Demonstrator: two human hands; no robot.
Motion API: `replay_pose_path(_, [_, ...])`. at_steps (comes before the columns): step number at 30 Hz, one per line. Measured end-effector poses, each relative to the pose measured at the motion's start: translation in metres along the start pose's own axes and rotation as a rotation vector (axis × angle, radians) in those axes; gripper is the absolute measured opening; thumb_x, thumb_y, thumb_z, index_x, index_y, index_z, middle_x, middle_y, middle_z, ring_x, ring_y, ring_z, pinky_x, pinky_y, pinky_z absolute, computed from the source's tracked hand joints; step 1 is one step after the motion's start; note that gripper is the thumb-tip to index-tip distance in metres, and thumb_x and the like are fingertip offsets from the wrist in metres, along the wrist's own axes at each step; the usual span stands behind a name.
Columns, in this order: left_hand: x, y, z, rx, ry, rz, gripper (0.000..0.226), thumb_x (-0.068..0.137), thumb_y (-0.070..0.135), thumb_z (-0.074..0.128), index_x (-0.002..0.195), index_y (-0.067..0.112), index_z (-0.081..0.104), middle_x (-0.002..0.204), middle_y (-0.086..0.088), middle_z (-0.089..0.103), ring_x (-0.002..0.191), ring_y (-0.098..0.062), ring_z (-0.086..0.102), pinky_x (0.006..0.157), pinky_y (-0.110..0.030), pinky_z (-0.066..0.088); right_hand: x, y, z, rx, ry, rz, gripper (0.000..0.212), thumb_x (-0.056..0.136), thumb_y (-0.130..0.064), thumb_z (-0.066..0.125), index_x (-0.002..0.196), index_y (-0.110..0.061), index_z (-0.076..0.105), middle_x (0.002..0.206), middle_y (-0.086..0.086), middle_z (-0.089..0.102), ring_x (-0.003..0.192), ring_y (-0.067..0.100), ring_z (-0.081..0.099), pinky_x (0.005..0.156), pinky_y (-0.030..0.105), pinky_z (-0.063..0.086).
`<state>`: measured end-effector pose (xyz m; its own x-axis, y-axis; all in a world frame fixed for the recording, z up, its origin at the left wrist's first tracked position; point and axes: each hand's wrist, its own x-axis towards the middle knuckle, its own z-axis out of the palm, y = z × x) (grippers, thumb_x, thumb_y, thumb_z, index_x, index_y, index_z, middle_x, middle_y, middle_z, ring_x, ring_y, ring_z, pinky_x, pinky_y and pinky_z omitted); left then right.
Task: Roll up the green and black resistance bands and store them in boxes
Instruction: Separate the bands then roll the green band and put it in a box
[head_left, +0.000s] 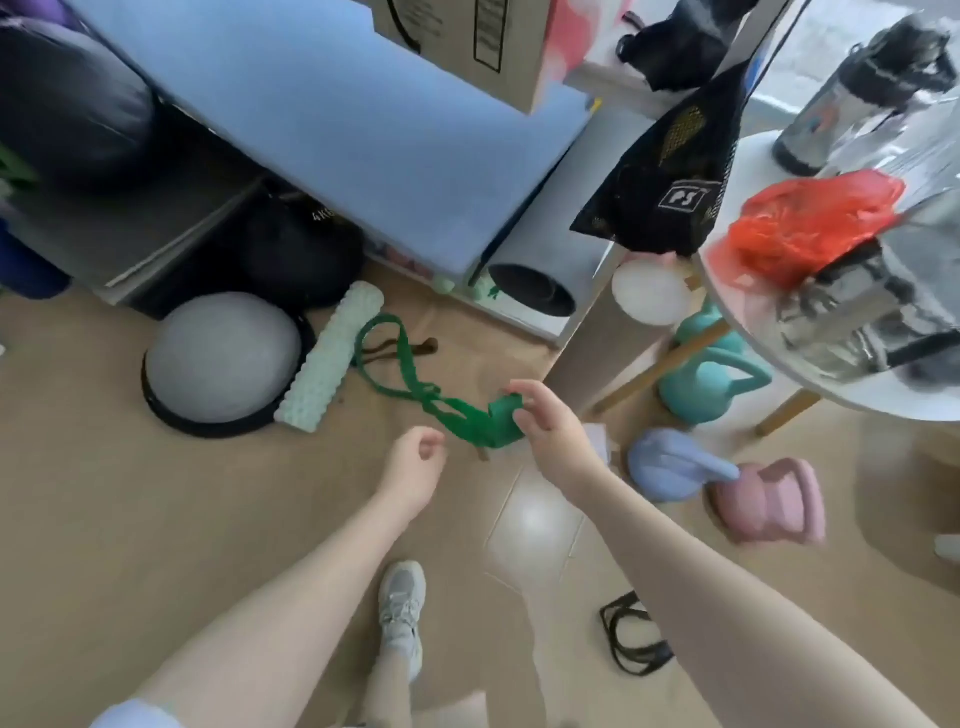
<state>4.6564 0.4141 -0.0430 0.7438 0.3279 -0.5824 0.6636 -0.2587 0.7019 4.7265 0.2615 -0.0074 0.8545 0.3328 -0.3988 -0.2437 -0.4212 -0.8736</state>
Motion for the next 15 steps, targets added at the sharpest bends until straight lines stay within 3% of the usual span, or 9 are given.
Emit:
replay_pose_path(3, [-0.007, -0.061, 0.068, -0.404, -0.073, -0.316, 0.028, 0.098, 0.015, 0.039, 0.119, 0.0, 0.049, 0.087, -0.01, 0.06, 0.071, -0.018, 0.056, 0.065, -0.026, 0.044, -0.005, 0.09, 0.019, -0.05, -0.049, 0.071, 0.029, 0.092, -0.002, 0.044, 0.113, -0.02, 0.054, 0.107, 0.0, 0.063, 0.1, 0.018, 0.059, 0.086, 0.027, 0.045])
replay_pose_path(5, [-0.012, -0.096, 0.114, -0.647, -0.075, -0.468, 0.028, 0.1, 0.023, 0.036, 0.114, 0.002, 0.048, 0.081, -0.011, 0.06, 0.071, -0.019, 0.058, 0.064, -0.025, 0.047, -0.012, 0.155, 0.024, -0.15, -0.133, 0.067, 0.029, 0.09, 0.0, 0.045, 0.107, -0.02, 0.055, 0.104, -0.004, 0.064, 0.101, 0.018, 0.06, 0.09, 0.031, 0.045])
replay_pose_path(8, [-0.013, -0.147, 0.18, -0.908, -0.079, -0.592, 0.038, 0.1, 0.031, 0.033, 0.101, -0.003, 0.052, 0.086, -0.019, 0.063, 0.078, -0.025, 0.062, 0.069, -0.03, 0.05, -0.028, 0.252, 0.022, -0.228, -0.207, 0.05, 0.029, 0.087, -0.001, 0.046, 0.103, -0.022, 0.057, 0.102, -0.005, 0.067, 0.1, 0.02, 0.062, 0.09, 0.037, 0.047])
replay_pose_path(11, [-0.011, -0.195, 0.239, -1.048, -0.06, -0.687, 0.043, 0.1, 0.031, 0.034, 0.117, -0.007, 0.045, 0.094, -0.021, 0.062, 0.08, -0.025, 0.061, 0.068, -0.031, 0.05, -0.047, 0.33, 0.015, -0.201, -0.232, 0.09, 0.026, 0.089, -0.002, 0.048, 0.094, -0.027, 0.052, 0.1, -0.005, 0.066, 0.099, 0.019, 0.062, 0.092, 0.038, 0.047])
replay_pose_path(13, [-0.011, -0.225, 0.273, -1.07, -0.047, -0.739, 0.048, 0.099, 0.032, 0.036, 0.127, -0.007, 0.04, 0.108, -0.022, 0.06, 0.084, -0.024, 0.061, 0.071, -0.033, 0.048, -0.06, 0.374, 0.012, -0.181, -0.266, 0.104, 0.026, 0.09, 0.0, 0.048, 0.091, -0.027, 0.049, 0.102, -0.003, 0.066, 0.1, 0.017, 0.061, 0.091, 0.033, 0.046])
replay_pose_path(15, [-0.011, -0.251, 0.3, -1.048, -0.066, -0.771, 0.051, 0.098, 0.033, 0.04, 0.13, -0.006, 0.039, 0.115, -0.021, 0.058, 0.09, -0.024, 0.06, 0.079, -0.033, 0.046, -0.076, 0.409, 0.01, -0.118, -0.263, 0.134, 0.032, 0.09, 0.003, 0.047, 0.088, -0.029, 0.049, 0.101, -0.006, 0.065, 0.097, 0.005, 0.06, 0.086, 0.021, 0.043])
